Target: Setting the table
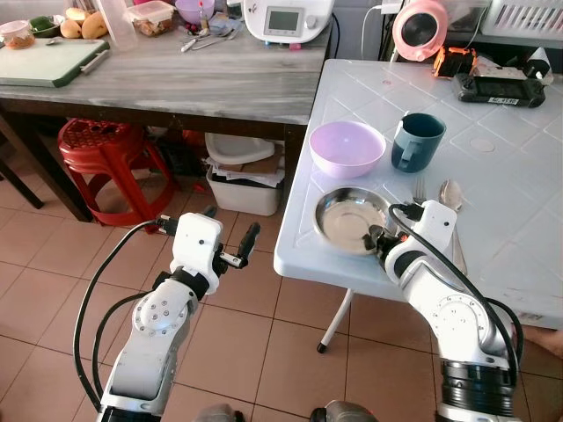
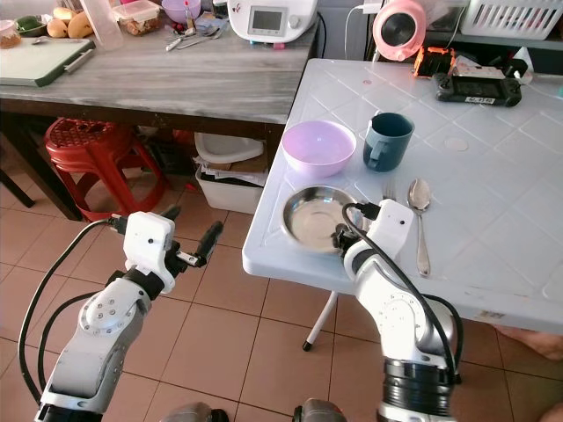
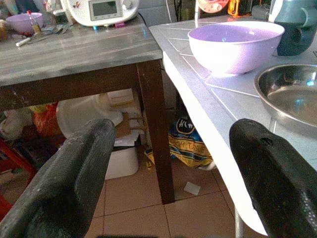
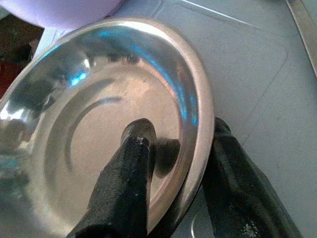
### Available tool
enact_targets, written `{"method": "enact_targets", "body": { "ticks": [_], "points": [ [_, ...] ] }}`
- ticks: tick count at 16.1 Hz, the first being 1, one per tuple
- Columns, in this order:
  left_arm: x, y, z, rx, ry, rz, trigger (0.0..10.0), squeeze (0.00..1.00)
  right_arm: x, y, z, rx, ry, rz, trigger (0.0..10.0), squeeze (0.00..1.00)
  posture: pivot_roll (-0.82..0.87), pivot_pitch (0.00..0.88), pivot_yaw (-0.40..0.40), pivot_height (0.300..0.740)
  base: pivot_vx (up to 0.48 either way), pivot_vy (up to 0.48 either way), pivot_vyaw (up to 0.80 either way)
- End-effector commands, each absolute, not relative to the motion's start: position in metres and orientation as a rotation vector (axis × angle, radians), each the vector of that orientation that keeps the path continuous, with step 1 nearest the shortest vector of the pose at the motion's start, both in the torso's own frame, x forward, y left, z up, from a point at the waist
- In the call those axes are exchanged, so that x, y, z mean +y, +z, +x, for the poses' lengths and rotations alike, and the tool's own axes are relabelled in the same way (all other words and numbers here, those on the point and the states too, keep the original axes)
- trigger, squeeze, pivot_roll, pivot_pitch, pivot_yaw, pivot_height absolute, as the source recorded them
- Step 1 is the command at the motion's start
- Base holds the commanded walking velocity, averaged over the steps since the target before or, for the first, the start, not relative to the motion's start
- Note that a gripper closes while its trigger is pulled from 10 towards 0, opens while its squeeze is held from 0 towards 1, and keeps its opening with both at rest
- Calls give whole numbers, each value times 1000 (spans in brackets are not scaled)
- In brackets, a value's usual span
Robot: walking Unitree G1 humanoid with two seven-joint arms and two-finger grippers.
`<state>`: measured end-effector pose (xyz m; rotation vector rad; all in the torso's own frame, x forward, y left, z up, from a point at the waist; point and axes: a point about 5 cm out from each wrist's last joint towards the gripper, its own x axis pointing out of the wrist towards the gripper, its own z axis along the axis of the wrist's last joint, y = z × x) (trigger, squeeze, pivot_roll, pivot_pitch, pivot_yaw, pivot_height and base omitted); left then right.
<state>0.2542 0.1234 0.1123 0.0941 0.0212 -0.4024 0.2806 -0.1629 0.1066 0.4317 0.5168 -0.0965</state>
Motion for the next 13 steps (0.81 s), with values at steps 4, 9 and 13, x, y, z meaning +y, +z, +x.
{"method": "enact_targets", "body": {
  "ticks": [4,9,13],
  "points": [
    [124,108,250,52,-408,99,10000,0,-151,66,267,724,-54,431,0,0,2,39,41,740,0,0,0],
    [125,109,250,50,-412,99,10000,0,-154,60,265,734,-98,494,0,0,5,37,46,740,0,0,0],
    [132,111,257,37,-334,55,10000,0,-157,67,269,646,-130,562,0,0,-4,27,47,740,0,0,0]
  ]
}}
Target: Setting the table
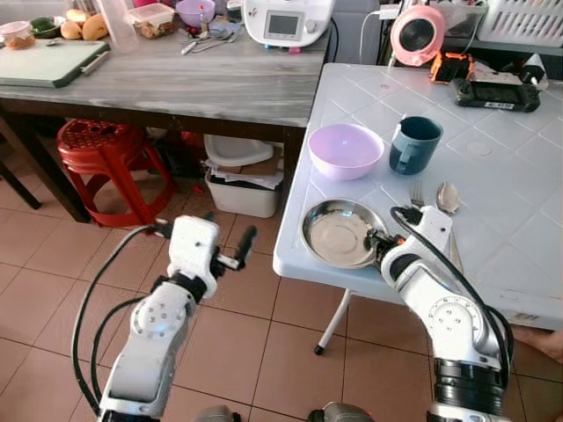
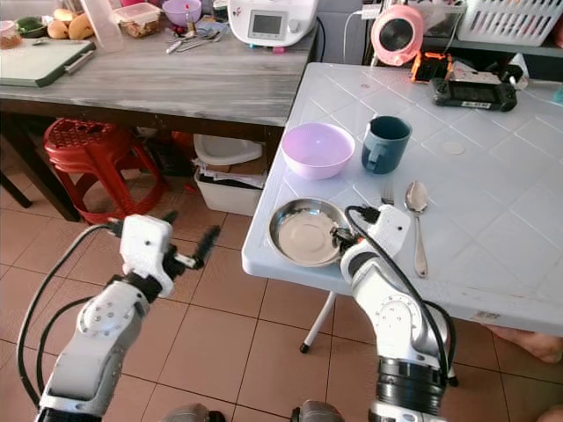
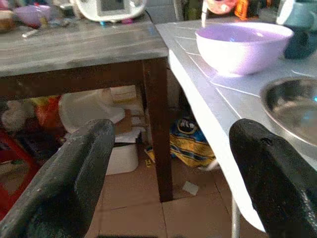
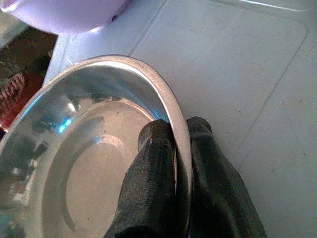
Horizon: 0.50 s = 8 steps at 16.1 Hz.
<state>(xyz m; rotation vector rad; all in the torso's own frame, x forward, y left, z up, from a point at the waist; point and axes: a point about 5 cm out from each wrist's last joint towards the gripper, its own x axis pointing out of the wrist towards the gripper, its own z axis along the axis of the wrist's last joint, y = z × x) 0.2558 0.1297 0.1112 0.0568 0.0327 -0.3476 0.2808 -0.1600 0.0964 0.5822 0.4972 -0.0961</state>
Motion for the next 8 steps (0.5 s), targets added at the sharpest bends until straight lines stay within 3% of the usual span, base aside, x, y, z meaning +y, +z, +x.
{"method": "enact_targets", "body": {
  "ticks": [1,2,3,4,8],
  "points": [
    [134,111,260,35,-309,42,10000,0,-157,73,270,589,-140,581,0,0,-8,23,43,740,0,0,0],
    [135,111,263,28,-297,30,10000,0,-157,77,269,545,-137,586,0,0,-14,14,40,740,0,0,0],
    [136,111,265,22,-296,52,10000,0,-156,80,268,512,-129,585,2980,0,-18,7,38,740,0,304,0],
    [137,110,269,18,-285,55,10000,0,-157,83,266,468,-137,563,10000,0,-27,0,33,740,0,315,0],
    [134,113,280,0,-267,45,10000,0,-163,86,266,384,-183,520,10000,0,-42,0,34,740,0,324,0]
  ]
}}
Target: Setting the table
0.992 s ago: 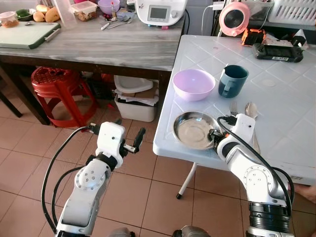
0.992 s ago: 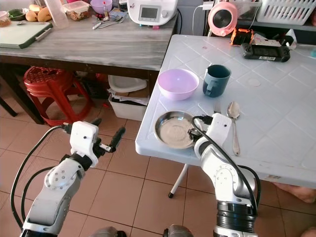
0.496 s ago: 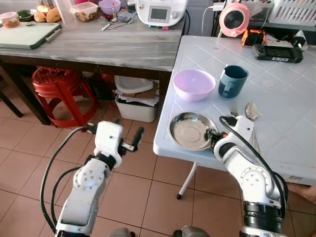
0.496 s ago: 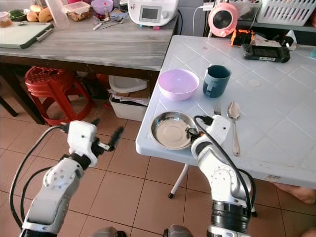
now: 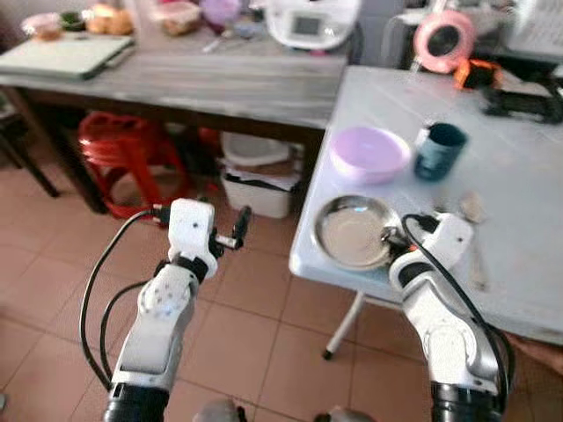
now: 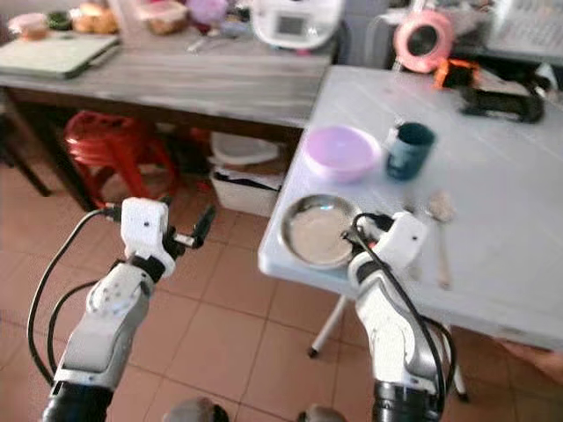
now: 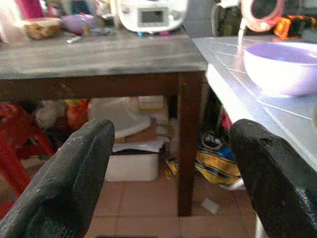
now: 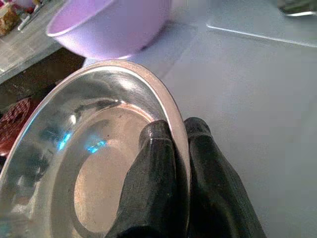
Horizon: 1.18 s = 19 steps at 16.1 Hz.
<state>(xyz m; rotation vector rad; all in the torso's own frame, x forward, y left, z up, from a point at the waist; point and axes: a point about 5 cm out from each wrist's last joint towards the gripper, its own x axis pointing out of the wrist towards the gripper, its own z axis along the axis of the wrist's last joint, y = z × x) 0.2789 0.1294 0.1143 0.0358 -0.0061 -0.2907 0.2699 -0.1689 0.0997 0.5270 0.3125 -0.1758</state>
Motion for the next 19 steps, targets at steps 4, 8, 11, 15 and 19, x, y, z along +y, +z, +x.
{"method": "enact_targets", "body": {
  "ticks": [4,8,11,15,19],
  "points": [
    [134,114,286,-19,-260,38,10000,0,-168,86,265,364,-206,497,10000,0,-52,0,38,740,0,415,0],
    [135,114,287,-32,-251,36,10000,0,-167,83,264,360,-210,490,10000,0,-51,0,40,740,0,458,0],
    [137,116,288,-55,-239,37,10000,0,-170,85,265,324,-231,484,10000,0,-47,0,42,740,90,416,0],
    [134,116,287,-65,-264,44,10000,0,-172,87,265,302,-245,481,10000,0,-47,0,48,740,343,327,0],
    [130,118,288,-83,-288,46,10000,0,-173,91,268,268,-249,482,10000,0,-43,0,44,740,440,121,0]
  ]
}}
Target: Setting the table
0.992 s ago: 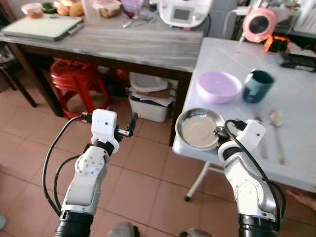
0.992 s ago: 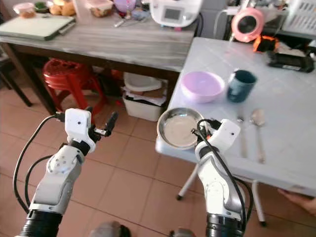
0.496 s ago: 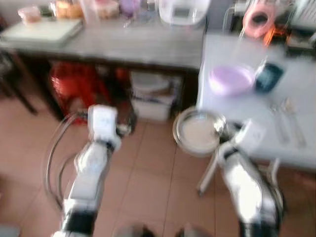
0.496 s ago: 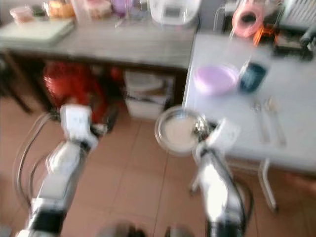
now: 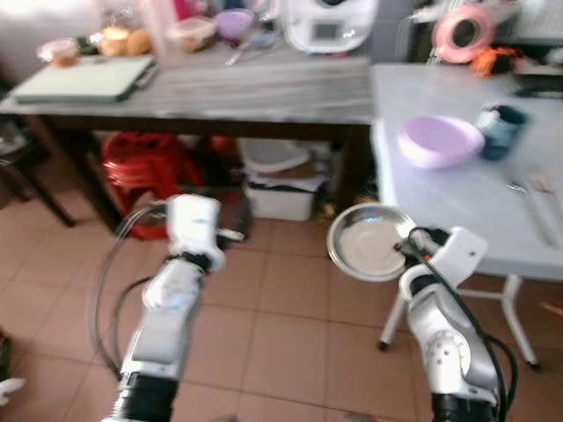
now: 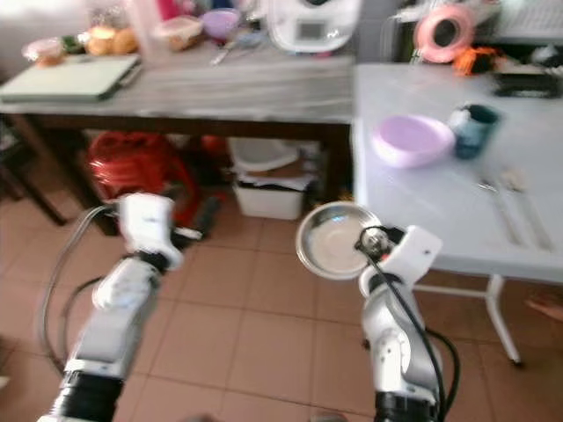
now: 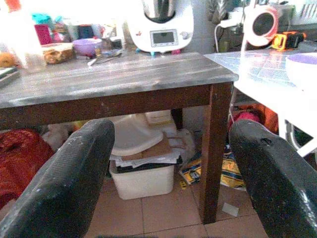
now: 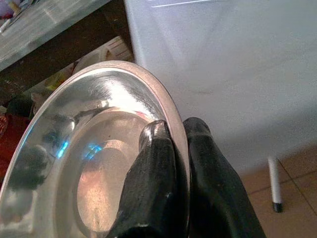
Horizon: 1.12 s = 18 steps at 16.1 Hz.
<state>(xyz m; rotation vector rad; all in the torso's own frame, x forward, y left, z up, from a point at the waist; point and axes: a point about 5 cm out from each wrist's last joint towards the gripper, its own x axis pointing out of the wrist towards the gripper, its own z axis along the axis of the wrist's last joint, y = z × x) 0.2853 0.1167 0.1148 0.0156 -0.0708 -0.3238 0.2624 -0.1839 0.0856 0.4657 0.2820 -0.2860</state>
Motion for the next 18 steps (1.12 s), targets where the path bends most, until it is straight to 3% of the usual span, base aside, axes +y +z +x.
{"method": "enact_targets", "body": {
  "ticks": [1,18],
  "points": [
    [130,118,288,-85,-287,47,10000,0,-174,91,268,269,-251,482,10000,0,-43,0,44,740,469,0,0],
    [131,122,288,-123,-255,26,10000,0,-175,97,270,208,-260,453,10000,0,-47,0,49,740,457,0,0]
  ]
}}
